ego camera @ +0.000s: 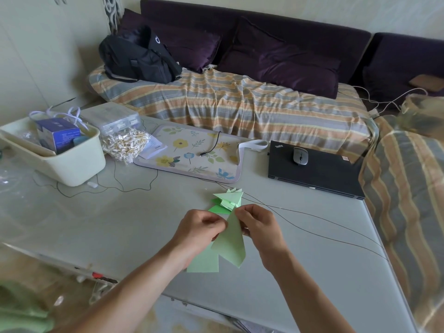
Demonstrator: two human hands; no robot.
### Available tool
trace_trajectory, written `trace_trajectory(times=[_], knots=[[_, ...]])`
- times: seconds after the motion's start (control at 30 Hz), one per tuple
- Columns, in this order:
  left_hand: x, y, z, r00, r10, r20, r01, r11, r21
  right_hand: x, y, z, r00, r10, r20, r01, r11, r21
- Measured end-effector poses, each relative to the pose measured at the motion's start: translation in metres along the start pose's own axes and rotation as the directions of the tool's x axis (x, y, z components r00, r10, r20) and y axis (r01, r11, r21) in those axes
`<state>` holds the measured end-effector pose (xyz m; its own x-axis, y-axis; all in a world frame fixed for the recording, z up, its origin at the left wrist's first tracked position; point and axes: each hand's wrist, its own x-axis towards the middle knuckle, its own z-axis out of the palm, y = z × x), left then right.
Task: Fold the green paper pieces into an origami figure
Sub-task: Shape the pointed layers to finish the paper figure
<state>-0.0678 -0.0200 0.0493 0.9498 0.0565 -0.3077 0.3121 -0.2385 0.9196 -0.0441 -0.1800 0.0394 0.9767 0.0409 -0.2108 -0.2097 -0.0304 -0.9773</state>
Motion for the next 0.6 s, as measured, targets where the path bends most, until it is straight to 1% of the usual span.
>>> trace_trajectory(times=[0.13, 0.2, 0.27, 0.33, 0.4, 0.6], knots=[[-0.0006, 0.0007, -0.0005, 1.000, -0.001, -0.006, 0.001, 0.999, 0.039, -0.0013, 0.0014, 0.0029, 0.999, -0.036, -0.007, 0.036, 0.999, -0.027], [-0.0012, 0.0016, -0.0011, 1.000, 0.001, -0.012, 0.000, 0.999, 0.046, -0.0013, 0.0011, 0.0035, 1.000, -0.011, 0.008, 0.011, 1.000, 0.004], [-0.0021, 0.0023, -0.0019, 1.000, 0.002, -0.012, -0.002, 1.000, 0.027, -0.0017, 0.0002, 0.0034, 0.998, 0.031, 0.059, -0.033, 0.999, 0.032], [-0.0032, 0.0048, -0.0023, 1.000, -0.006, -0.020, 0.007, 1.000, 0.010, -0.0023, 0.0008, 0.0033, 0.992, 0.063, 0.109, -0.067, 0.997, 0.027], [-0.0036, 0.0069, -0.0028, 0.999, -0.010, -0.039, 0.011, 1.000, 0.014, -0.0026, 0.0018, 0.0036, 0.990, 0.070, 0.123, -0.072, 0.997, 0.012], [-0.0012, 0.0034, -0.0007, 0.998, 0.006, -0.069, -0.007, 1.000, -0.007, -0.0038, 0.0005, 0.0053, 0.999, 0.022, 0.045, -0.022, 1.000, -0.005]])
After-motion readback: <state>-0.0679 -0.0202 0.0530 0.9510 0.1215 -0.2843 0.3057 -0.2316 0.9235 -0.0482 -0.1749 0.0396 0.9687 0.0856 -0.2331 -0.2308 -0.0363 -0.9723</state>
